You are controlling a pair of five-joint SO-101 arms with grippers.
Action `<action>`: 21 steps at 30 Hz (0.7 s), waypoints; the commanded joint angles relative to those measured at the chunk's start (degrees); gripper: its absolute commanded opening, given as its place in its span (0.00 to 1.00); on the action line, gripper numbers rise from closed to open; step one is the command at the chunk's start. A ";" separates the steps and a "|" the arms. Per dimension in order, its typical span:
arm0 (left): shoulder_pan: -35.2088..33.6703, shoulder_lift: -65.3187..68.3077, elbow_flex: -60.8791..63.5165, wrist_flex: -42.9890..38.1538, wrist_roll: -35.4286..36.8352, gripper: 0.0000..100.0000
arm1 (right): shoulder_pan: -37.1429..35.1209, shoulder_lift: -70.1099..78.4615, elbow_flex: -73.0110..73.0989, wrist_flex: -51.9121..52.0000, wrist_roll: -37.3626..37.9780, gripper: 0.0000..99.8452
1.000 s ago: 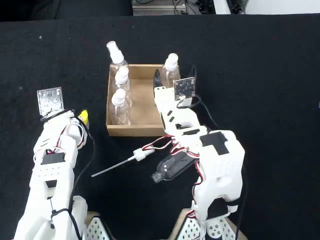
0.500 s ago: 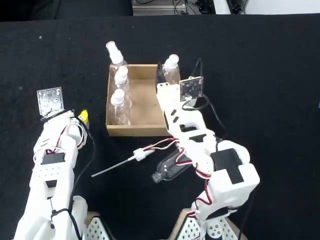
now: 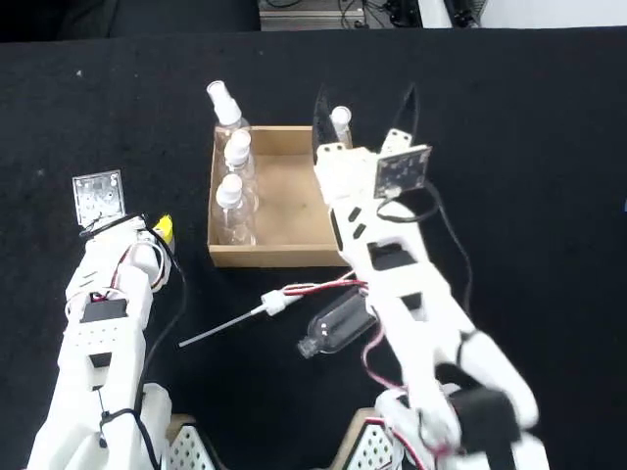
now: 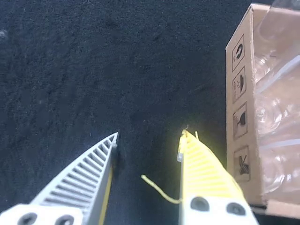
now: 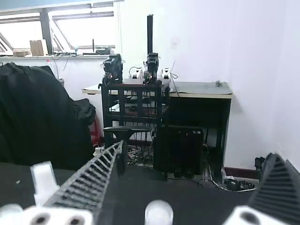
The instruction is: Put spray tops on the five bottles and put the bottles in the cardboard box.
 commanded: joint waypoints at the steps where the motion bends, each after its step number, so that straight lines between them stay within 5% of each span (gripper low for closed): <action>1: 0.66 -0.35 -0.13 -1.41 -0.35 0.18 | 0.79 -15.16 -7.52 21.36 -0.09 0.39; 9: 0.75 -0.35 -0.13 -1.41 -0.35 0.18 | 17.05 -31.78 -19.38 61.89 -0.18 0.38; 14: 0.75 -0.35 -0.13 -1.41 -0.35 0.18 | 20.92 -35.47 -23.78 82.99 1.67 0.25; 21: 0.31 -0.35 -0.13 -1.41 -0.35 0.18 | 21.01 -35.47 -26.59 106.99 28.84 0.22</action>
